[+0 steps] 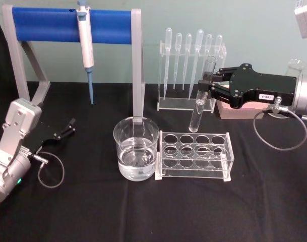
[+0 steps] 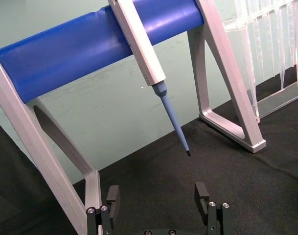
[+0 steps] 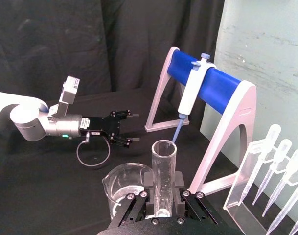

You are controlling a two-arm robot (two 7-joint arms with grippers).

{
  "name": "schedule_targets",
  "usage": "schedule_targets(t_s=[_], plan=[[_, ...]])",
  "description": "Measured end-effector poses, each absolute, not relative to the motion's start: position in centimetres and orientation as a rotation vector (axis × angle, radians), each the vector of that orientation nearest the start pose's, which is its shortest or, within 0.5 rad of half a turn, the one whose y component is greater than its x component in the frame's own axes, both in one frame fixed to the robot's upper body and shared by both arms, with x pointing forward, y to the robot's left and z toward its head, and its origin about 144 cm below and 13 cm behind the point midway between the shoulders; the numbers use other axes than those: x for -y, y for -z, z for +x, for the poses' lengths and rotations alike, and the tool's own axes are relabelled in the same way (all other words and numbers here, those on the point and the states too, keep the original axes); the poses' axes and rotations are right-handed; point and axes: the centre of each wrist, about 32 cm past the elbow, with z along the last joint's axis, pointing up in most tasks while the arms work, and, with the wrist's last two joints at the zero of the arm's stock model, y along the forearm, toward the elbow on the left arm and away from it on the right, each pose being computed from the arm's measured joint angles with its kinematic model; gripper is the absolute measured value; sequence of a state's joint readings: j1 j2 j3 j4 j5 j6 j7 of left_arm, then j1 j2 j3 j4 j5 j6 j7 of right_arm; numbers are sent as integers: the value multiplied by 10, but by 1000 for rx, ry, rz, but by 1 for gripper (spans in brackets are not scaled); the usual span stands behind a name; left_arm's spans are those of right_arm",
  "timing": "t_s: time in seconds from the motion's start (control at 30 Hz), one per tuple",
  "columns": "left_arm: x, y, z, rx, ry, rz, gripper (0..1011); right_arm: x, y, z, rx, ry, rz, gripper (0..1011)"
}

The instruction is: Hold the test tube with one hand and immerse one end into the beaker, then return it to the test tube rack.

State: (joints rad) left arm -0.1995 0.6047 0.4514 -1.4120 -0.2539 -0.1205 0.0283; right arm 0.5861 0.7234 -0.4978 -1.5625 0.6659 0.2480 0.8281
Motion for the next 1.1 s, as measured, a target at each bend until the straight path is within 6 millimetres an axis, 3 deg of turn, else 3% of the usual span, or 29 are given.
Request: schedule_targets(t_s=[1.1], plan=[[-310, -1140, 489, 285, -1248, 304, 1000, 310, -1324, 554, 83, 420, -189, 224]])
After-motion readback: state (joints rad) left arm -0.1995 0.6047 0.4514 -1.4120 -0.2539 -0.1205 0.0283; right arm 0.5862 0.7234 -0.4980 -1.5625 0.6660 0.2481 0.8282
